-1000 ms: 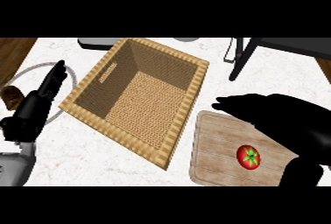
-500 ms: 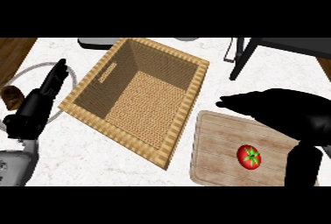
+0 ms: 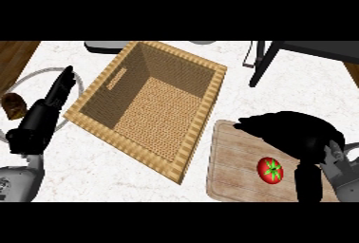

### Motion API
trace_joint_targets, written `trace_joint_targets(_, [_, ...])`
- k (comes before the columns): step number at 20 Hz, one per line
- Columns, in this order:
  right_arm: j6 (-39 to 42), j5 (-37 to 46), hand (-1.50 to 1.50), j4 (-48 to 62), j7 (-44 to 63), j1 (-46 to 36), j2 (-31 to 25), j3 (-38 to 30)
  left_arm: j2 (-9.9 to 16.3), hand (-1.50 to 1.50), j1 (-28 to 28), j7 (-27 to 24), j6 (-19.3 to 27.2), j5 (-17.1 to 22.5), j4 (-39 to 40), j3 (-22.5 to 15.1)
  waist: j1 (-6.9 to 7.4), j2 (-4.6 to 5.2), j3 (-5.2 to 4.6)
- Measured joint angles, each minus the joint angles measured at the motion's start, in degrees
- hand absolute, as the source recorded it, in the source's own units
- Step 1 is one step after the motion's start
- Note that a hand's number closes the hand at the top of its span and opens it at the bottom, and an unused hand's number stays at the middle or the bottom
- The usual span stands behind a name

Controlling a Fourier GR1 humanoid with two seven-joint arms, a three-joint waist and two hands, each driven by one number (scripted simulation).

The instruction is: Pick the tomato from the cutting board and place it in the basket

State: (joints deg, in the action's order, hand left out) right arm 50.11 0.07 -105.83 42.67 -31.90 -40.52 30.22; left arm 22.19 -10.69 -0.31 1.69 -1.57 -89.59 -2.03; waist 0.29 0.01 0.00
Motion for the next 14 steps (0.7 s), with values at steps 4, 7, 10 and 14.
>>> trace_joint_targets(4, [1.1,6.8,-1.5,2.0,-3.8,3.1,0.9,0.9,-0.1,0.0,-0.2,0.6,-1.0,-0.2,-0.6,0.8,-0.04,0.02,0.02])
trace_joint_targets(7, [0.9,13.0,-1.5,3.5,-7.1,5.0,2.5,1.4,-0.3,0.0,-0.6,0.4,-1.7,-0.4,0.2,1.9,-0.08,0.03,0.03])
trace_joint_targets(10, [0.5,18.0,-1.5,3.7,-11.8,7.9,1.9,0.5,-1.0,0.0,-0.7,-0.3,-2.2,-1.1,1.0,2.2,-0.2,0.02,0.03])
trace_joint_targets(14, [-0.6,24.1,-1.5,5.3,-16.3,10.2,3.4,-0.4,-2.0,0.0,-0.9,0.0,-2.5,-2.4,0.6,2.5,-0.2,0.01,0.02])
